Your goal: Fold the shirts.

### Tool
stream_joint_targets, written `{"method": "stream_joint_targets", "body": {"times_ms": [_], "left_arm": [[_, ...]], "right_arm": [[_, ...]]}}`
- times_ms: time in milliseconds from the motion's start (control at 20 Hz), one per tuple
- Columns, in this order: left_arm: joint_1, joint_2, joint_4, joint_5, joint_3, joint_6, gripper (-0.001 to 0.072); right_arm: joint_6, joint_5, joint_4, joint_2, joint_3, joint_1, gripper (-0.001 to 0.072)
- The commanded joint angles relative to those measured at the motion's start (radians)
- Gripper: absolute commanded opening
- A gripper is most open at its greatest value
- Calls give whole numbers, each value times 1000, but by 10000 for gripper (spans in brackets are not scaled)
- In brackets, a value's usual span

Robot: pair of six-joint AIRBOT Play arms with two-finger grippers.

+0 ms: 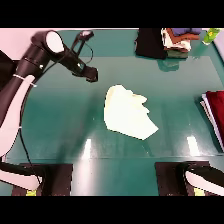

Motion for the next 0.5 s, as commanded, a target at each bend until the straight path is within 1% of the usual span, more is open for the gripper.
{"method": "stream_joint_targets", "body": {"times_ms": [0, 100, 200, 300, 350, 400, 450], "left_arm": [[10, -67, -59, 12, -52, -7, 588], [10, -69, -21, 41, -53, -7, 589], [10, -69, -14, 54, -53, -6, 588], [10, -69, -14, 70, -54, -6, 588], [10, -69, -14, 73, -54, 1, 589], [10, -69, -14, 75, -54, 1, 588], [10, -69, -14, 78, -54, 1, 589]], "right_arm": [[0, 16, 1, 17, -69, 0, 21], [-1, 92, -11, 42, -203, -1, 21], [0, 170, -53, 68, -397, -2, 21], [1, 182, -72, 98, -635, -27, 22], [1, 180, -70, 109, -758, -51, 93], [2, 175, -70, 116, -864, -76, 393], [2, 160, -70, 117, -967, -99, 579]]}}
